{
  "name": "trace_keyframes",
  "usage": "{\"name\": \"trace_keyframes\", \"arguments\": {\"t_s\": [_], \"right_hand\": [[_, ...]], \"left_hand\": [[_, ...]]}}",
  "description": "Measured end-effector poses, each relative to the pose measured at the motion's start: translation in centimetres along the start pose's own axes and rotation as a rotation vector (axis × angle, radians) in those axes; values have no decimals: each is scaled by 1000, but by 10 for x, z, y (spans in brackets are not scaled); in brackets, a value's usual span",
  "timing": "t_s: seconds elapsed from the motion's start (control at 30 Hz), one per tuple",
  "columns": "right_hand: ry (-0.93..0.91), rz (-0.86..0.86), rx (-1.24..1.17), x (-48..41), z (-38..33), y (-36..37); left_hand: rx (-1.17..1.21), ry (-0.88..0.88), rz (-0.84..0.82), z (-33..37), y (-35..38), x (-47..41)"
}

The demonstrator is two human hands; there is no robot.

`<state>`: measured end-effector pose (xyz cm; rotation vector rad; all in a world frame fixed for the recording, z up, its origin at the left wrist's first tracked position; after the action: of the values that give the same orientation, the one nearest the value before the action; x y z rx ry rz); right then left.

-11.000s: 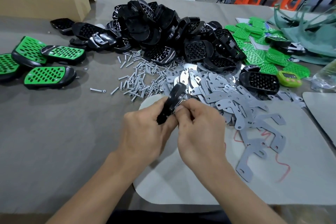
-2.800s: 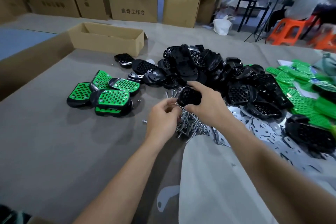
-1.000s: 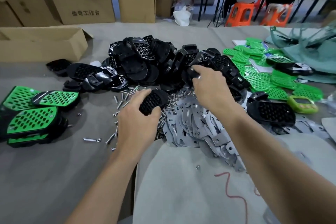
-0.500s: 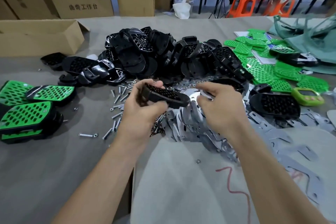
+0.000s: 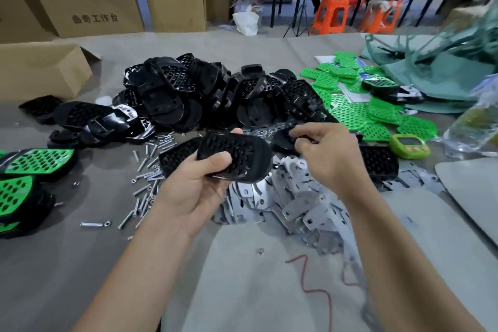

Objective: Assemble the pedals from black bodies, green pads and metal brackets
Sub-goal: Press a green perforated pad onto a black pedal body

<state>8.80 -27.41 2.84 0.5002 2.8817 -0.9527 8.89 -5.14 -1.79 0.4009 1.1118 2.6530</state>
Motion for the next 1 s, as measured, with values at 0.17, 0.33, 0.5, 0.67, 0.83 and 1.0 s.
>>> {"name": "trace_keyframes", "arguments": {"t_s": [0.17,0.33,0.5,0.67,0.83,1.0], "right_hand": [[73,60,345,-60,35,-59],[119,-154,726,-115,75,-62],[105,-249,825,-135,86,-41],[139,-78,722,-133,74,-51],[92,96,573,-107,41,-73],[-98,-69,177,-62,-12,-52]], "left_hand": [[-102,-51,78,-16,31,-26],[-331,-21,200,-29,22,-34],[-349,-16,184,-28,22,-33],[-266,-36,176,-27,23,-31],[-196,-36,143,-27,25,-31],[-199,-6,136,-22,27,-25]]}}
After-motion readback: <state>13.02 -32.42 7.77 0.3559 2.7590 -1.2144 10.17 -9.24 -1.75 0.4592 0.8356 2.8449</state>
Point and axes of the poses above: each hand's wrist, its own x-axis away from the middle knuckle, its own y-axis out of the palm, z = x × y, the point moved 8 cm from there along -x, towards the middle knuckle, and after that the axes turned 2 degrees about -y, right-handed, at the moved point
